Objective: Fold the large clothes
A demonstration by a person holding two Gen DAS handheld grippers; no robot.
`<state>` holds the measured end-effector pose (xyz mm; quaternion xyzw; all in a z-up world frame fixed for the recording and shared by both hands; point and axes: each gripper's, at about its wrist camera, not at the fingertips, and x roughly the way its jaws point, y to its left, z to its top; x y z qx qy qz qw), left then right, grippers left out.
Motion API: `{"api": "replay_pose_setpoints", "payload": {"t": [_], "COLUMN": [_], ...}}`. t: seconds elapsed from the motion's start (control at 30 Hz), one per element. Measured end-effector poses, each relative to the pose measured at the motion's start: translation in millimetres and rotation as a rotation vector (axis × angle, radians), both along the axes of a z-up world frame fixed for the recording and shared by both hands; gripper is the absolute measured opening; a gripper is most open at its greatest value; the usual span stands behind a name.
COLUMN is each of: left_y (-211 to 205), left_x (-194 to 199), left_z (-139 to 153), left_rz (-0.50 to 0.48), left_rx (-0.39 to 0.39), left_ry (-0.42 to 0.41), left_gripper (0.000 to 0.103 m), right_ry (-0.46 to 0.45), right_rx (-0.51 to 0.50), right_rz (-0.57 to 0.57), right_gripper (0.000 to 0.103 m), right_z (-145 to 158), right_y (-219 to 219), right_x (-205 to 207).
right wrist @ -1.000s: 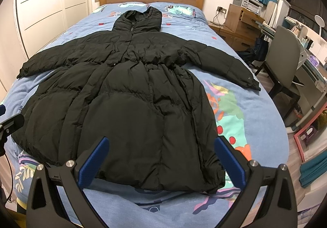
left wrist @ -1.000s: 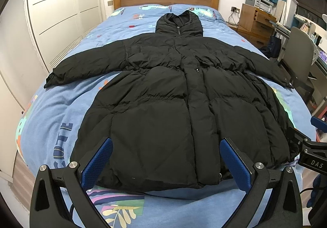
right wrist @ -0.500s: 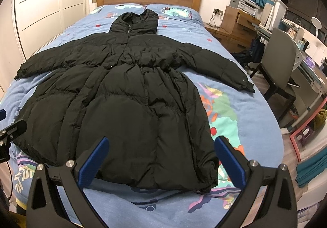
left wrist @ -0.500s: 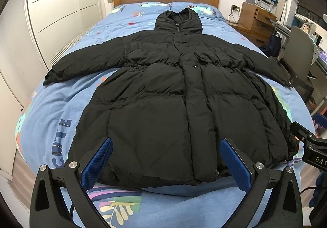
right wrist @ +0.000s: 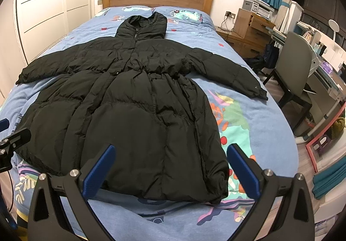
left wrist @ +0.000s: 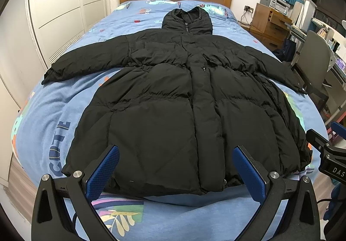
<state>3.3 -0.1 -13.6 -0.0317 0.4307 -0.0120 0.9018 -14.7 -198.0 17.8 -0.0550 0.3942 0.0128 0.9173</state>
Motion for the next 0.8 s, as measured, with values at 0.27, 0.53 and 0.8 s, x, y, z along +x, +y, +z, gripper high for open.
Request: {"api": "replay_pose_setpoints", "payload": {"t": [0.27,0.53,0.8], "left_y": [-1,0,2], "left_x": [4,8,11], "left_z": [-4,-7,-12], "left_rz": [-0.006,-0.005,-0.010], "left_rx": [-0.020,-0.030,-0.042], "left_ry": [0.018,0.045,0.071], "left_gripper": [0.102,0.102,0.102], "right_ry": [0.013,0.026,0.036], "right_rx": [-0.001,-0.008,-0.032], "right_rz": [0.000,0.001,0.003], "right_gripper": [0.103,0.103,0.103], "right_z": [-4,-10,-15], "right_y": [-3,-2,1], "right_x": [3,8,11]}}
